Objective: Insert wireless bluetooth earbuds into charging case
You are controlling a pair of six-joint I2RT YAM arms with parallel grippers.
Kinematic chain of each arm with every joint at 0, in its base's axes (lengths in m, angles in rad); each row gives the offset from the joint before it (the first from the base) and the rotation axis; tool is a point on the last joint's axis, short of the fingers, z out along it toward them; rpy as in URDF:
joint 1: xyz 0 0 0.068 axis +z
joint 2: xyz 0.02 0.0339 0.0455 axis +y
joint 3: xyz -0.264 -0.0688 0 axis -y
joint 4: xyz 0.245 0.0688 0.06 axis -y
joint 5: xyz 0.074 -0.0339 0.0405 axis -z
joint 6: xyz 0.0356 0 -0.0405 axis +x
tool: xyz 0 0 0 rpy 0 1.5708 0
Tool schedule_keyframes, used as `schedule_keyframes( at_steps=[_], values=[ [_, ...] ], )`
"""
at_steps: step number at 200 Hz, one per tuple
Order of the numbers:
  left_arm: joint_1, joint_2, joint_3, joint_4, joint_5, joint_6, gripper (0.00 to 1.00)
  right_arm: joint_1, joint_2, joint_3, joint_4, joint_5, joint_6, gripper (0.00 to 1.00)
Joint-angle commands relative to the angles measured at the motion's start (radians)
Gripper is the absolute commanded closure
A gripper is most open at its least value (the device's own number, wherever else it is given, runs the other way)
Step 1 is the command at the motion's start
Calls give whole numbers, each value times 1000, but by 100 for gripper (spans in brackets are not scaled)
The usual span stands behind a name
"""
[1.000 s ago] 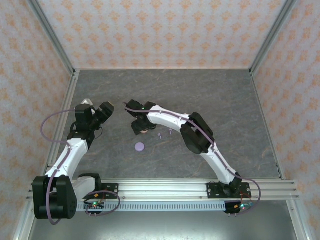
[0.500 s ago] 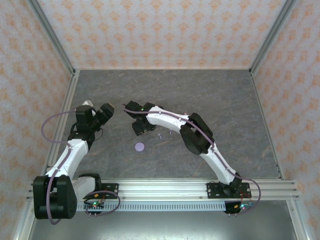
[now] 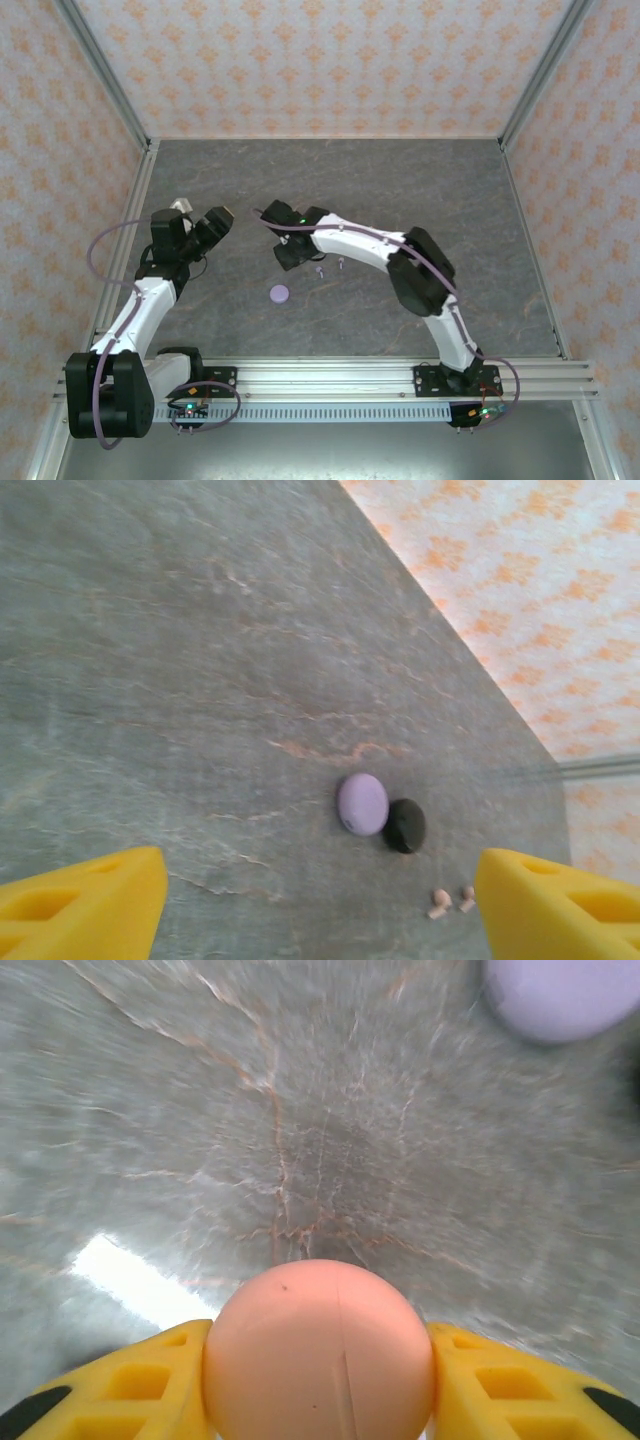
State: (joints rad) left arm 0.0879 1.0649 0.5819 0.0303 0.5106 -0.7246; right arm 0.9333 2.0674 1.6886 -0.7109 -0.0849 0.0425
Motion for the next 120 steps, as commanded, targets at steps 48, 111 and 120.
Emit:
schedule_keyframes(
  at_steps=[48, 111, 120],
  values=[
    [-90, -77, 110, 122, 319, 19, 21, -2, -492, -278, 291, 60, -321, 59],
    [-223, -137, 205, 61, 483, 125, 23, -10, -769, -483, 462, -55, -660, 59],
    [-242, -138, 211, 56, 502, 138, 24, -10, -787, -496, 464, -68, -693, 59]
  ],
)
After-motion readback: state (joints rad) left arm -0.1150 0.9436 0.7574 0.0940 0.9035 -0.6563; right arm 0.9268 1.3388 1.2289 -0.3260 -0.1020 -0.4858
